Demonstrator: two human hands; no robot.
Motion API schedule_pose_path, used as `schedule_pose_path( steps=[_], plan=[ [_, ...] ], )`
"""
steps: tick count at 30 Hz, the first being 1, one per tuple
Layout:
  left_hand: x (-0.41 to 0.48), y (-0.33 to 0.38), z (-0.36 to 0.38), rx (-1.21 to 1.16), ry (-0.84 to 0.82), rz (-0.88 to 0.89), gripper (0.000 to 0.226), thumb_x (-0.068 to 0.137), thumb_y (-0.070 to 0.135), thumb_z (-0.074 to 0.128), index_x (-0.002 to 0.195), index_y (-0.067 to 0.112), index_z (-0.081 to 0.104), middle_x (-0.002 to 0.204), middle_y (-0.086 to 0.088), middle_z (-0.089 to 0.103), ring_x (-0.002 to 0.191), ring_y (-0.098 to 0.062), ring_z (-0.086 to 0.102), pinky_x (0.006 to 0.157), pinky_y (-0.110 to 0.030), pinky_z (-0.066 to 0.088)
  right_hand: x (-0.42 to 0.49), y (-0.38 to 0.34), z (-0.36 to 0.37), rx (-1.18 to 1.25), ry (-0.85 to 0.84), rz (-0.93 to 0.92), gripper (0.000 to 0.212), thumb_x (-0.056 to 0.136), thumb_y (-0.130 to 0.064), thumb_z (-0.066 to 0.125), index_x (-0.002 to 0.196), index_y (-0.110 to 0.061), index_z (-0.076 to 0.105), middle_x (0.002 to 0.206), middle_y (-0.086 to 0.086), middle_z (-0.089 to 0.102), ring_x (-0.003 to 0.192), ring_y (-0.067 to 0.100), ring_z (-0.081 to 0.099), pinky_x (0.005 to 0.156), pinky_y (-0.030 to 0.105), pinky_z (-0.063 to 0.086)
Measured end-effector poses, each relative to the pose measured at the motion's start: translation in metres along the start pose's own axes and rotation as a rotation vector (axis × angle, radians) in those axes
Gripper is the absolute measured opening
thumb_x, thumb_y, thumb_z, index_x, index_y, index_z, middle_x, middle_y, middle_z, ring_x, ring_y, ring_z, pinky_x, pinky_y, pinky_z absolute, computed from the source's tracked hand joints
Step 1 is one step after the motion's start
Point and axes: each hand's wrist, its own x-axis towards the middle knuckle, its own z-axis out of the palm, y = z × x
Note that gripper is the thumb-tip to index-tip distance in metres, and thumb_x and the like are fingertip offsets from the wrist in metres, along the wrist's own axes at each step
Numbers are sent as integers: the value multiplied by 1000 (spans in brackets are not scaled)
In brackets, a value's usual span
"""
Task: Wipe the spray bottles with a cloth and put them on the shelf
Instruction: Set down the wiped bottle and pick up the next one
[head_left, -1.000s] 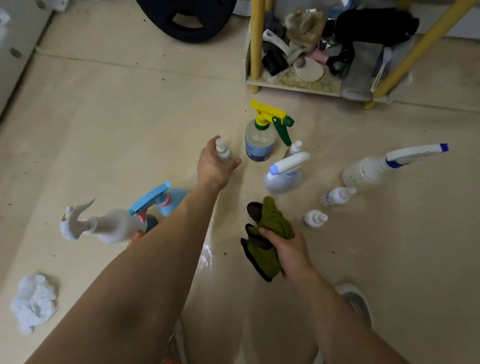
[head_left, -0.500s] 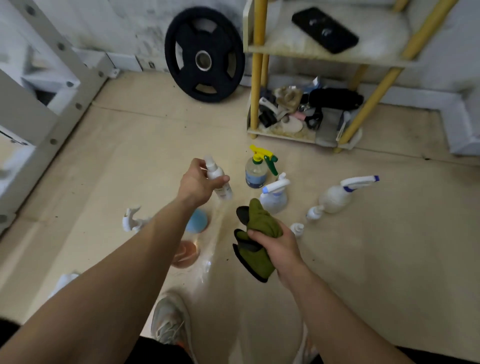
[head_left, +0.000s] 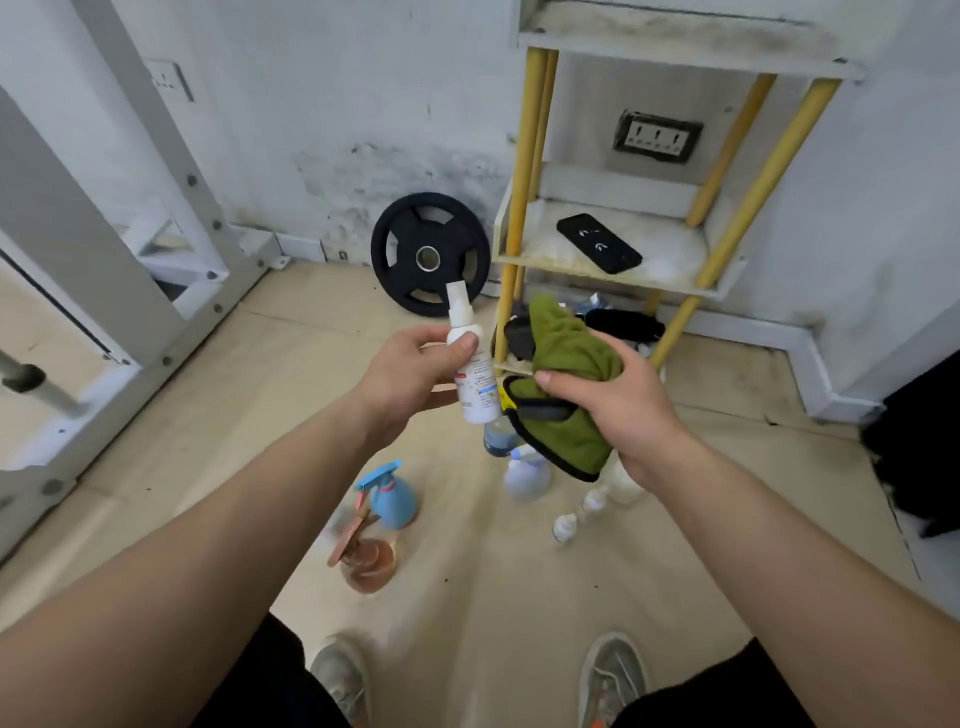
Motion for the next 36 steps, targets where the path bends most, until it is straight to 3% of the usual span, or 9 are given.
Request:
schedule_pose_path(
  steps=[4,12,15,18,20,23,25,28,36],
  plan=[
    [-2,-2,3,-104,17,-19,36,96,38,62,121,13,64,121,-14,71,99,-24,69,85,-36,55,3,2,9,28,8,-56,51,77,-8,87,123,-21,70,105,-2,78,98,15,75,83,32,60],
    [10,1,7,-342,25,-123,57,73,58,65,115,20,72,131,-11,65,93,-19,70,85,-44,59,27,10,17,133,88,-120,52,78,-8,85,127,-19,68,109,2,77,101,23,75,90,42,59],
    [21,2,6,-362,31,-137,55,74,56,66,114,19,72,129,-11,67,86,-19,72,79,-41,61,37,7,14,167,100,-149,50,78,-5,83,123,-21,69,104,0,78,98,20,75,84,37,59],
    [28,-2,15,-349,18,-158,40,84,53,65,106,22,73,110,-8,73,89,-22,71,89,-47,59,42,6,17,122,78,-215,48,78,-7,85,121,-21,69,102,-3,78,96,16,75,82,30,58],
    [29,-5,26,-336,8,-174,36,90,51,62,107,22,75,104,-4,75,95,-25,71,94,-48,57,43,8,26,59,61,-244,50,77,-21,87,124,-21,68,107,-2,76,99,13,73,84,27,58],
    [31,-10,40,-317,-33,-210,45,98,54,52,118,20,74,122,-8,72,118,-33,65,103,-55,49,46,18,37,-107,116,-245,67,70,-55,83,131,-35,63,125,1,68,112,12,68,97,38,55],
    [30,-11,41,-363,-37,-244,39,102,42,48,122,18,72,129,-11,68,118,-35,64,103,-52,47,50,20,37,-154,156,-212,69,68,-62,80,130,-40,62,127,-2,66,114,11,67,100,41,54],
    [27,-8,40,-355,-73,-201,30,102,23,49,118,20,73,122,-12,71,103,-28,66,102,-51,49,54,17,31,-112,176,-142,56,73,-54,81,123,-34,68,115,-5,73,106,13,71,96,44,56],
    [29,4,28,-360,-41,-89,29,94,17,64,121,18,72,109,-6,74,92,-21,69,87,-39,58,48,22,32,-60,160,-49,18,89,-34,75,107,-30,75,100,-8,77,96,11,73,94,46,57]
  ],
)
